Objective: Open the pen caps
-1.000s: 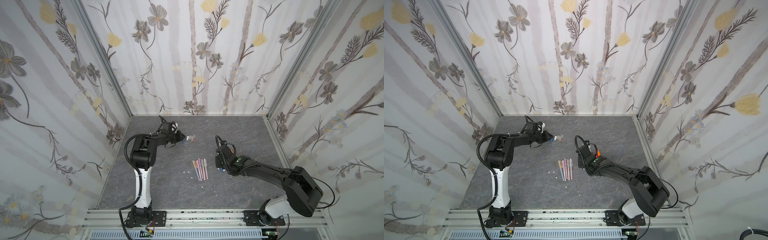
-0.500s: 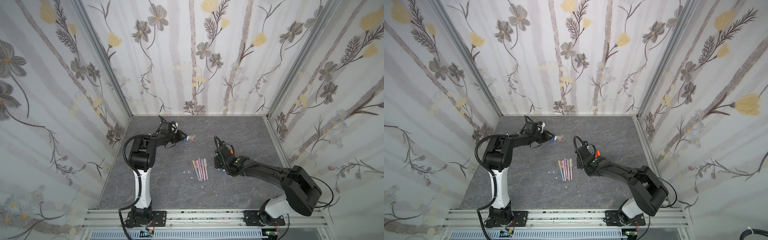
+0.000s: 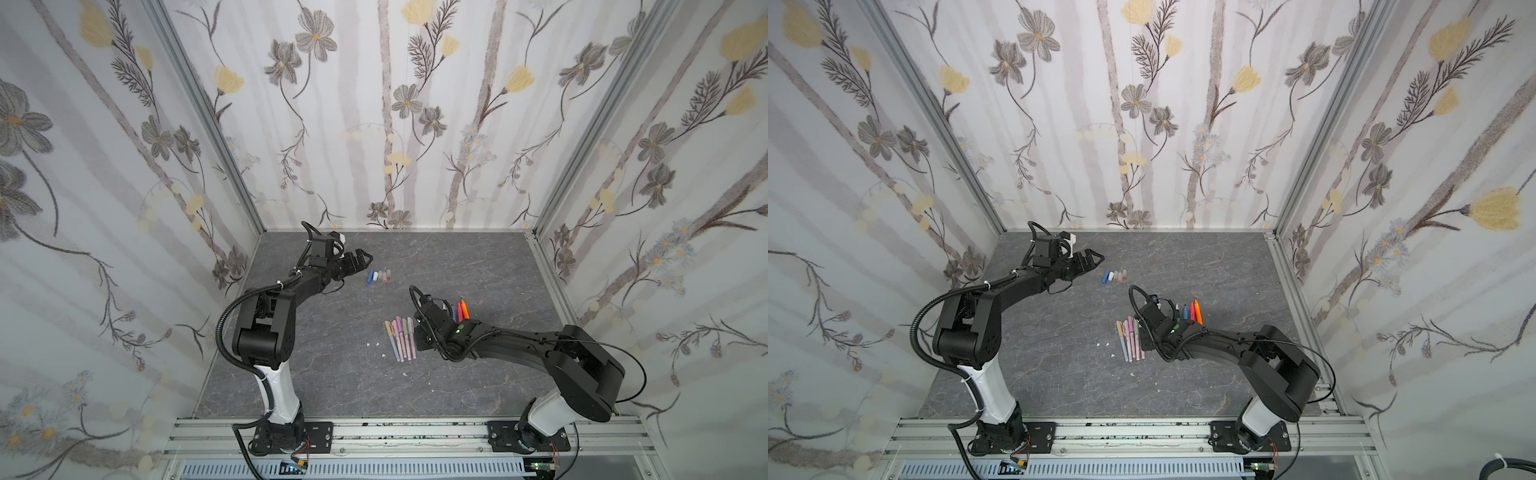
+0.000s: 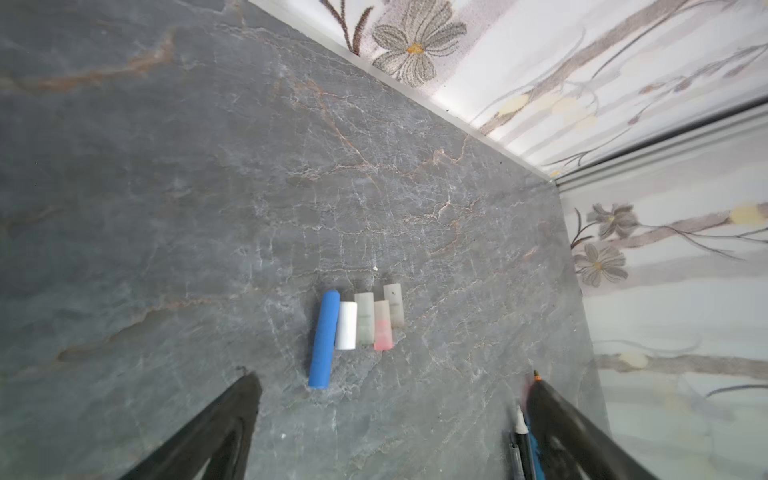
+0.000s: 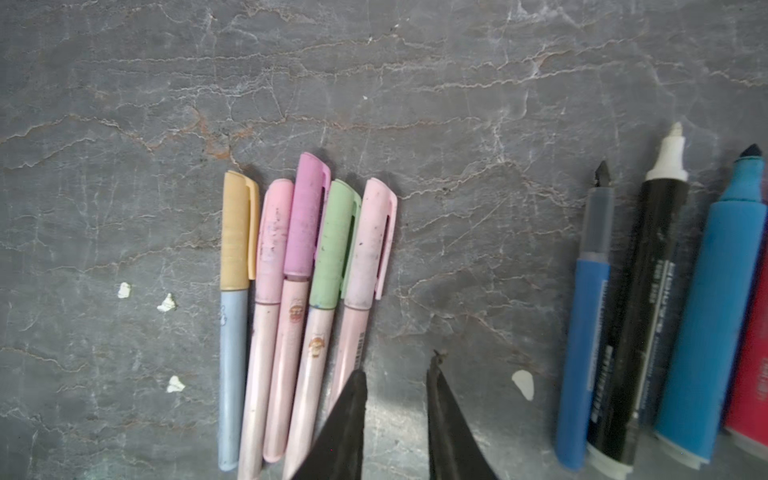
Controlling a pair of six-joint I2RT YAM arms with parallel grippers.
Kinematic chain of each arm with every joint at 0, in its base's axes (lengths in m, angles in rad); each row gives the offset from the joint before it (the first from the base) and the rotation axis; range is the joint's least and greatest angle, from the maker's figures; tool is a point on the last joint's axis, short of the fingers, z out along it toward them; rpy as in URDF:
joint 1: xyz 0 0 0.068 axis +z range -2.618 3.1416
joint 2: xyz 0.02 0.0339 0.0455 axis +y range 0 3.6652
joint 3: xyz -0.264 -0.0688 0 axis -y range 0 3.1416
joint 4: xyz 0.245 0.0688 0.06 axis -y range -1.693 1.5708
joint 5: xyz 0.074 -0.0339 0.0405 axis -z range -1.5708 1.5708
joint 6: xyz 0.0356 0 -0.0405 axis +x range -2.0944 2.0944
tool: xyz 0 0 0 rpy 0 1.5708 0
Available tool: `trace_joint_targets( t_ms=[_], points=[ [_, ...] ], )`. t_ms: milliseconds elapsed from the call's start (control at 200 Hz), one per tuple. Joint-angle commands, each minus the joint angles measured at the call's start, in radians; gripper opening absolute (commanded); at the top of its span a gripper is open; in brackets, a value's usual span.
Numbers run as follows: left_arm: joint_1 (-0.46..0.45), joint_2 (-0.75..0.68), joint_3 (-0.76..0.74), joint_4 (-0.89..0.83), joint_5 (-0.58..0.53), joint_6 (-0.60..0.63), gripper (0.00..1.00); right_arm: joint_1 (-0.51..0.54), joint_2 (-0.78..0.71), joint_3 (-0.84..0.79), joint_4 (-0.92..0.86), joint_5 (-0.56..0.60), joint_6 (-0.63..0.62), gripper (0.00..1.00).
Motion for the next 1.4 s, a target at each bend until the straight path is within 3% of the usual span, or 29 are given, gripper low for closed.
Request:
trace_joint_targets(
  t_ms=[0, 315, 1009, 1399],
  points=[
    [0.003, -0.08, -0.064, 0.072, -0.066, -0.018, 1.0, 0.024, 0.024, 0.003, 0.025, -0.001, 0.044, 0.27],
    [0.013, -0.239, -0.225, 0.207, -0.064, -0.095, 1.0, 0.061, 0.073, 0.024, 0.026, -0.004, 0.069, 0.27],
    [0.013, -0.258, -0.245, 0.163, -0.01, -0.081, 1.0, 0.064, 0.133, 0.066, -0.017, 0.026, 0.086, 0.29],
    [0.013, -0.262, -0.247, 0.172, 0.002, -0.083, 1.0, 0.056, 0.062, 0.05, 0.016, 0.012, 0.069, 0.3]
  ],
)
